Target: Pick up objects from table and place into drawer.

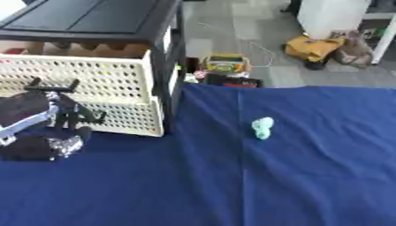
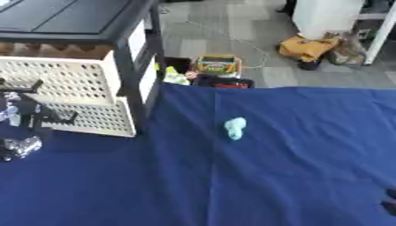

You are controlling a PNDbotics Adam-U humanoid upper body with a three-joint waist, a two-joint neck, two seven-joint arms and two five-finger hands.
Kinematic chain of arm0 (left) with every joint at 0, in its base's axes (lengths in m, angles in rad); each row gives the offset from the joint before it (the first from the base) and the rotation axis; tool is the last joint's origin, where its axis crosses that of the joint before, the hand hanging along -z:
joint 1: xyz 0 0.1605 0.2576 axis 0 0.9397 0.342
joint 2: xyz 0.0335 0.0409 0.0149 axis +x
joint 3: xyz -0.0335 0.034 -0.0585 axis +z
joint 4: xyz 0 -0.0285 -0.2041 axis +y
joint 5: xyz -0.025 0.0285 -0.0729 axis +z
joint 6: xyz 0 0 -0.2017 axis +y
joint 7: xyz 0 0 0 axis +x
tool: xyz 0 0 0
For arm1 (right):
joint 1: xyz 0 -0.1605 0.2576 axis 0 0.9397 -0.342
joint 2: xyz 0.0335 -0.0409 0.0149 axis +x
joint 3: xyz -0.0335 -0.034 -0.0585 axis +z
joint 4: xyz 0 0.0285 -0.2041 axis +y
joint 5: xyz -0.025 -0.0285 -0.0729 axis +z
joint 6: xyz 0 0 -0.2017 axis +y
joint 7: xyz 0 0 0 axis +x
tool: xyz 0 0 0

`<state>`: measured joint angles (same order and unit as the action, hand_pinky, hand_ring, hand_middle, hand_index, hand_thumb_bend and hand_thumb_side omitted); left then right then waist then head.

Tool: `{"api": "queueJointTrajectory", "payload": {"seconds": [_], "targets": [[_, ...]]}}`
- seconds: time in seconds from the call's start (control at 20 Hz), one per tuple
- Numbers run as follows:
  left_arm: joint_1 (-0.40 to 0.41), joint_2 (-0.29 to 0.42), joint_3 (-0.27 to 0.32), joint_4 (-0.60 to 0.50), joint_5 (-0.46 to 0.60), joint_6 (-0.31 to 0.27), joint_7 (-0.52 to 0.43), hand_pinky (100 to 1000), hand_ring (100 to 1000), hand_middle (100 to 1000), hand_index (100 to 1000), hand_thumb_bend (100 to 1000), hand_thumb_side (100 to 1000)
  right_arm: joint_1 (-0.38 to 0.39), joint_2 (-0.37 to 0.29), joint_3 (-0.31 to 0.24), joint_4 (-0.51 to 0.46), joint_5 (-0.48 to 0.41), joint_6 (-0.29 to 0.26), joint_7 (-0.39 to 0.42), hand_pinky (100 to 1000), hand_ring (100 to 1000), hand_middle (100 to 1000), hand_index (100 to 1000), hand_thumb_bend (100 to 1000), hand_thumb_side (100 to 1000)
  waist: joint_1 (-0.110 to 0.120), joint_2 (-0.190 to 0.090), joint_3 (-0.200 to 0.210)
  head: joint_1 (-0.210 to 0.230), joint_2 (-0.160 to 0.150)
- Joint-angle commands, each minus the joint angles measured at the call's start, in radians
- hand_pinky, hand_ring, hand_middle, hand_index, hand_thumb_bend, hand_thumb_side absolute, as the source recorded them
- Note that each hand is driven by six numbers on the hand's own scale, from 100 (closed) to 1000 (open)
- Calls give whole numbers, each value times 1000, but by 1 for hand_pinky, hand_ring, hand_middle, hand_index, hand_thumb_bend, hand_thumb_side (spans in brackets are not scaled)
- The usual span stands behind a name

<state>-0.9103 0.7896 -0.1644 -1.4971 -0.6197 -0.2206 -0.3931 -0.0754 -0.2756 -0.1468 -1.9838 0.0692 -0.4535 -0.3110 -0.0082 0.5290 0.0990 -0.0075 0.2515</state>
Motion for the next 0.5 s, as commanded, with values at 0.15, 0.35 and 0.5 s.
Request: {"api": "queueJointTrajectory", "payload": {"seconds": [0.15,0.35,0.5], "targets": [[-34,10,9,25,-23,5,30,704,399,446,744,100,822,-5,-4,-2,-16,10,1,3,688,764,502,778,100,922,10,-14,-7,2,-23],[-45,5,9,45,-28,5,35,695,385,432,736,100,823,-9,-2,-1,-16,13,4,5,689,764,502,777,100,921,15,-8,-15,3,-32],[-51,0,8,57,-34,5,41,694,380,429,734,100,823,-12,0,0,-16,15,5,5,688,764,502,777,100,921,17,-5,-20,4,-36]]}}
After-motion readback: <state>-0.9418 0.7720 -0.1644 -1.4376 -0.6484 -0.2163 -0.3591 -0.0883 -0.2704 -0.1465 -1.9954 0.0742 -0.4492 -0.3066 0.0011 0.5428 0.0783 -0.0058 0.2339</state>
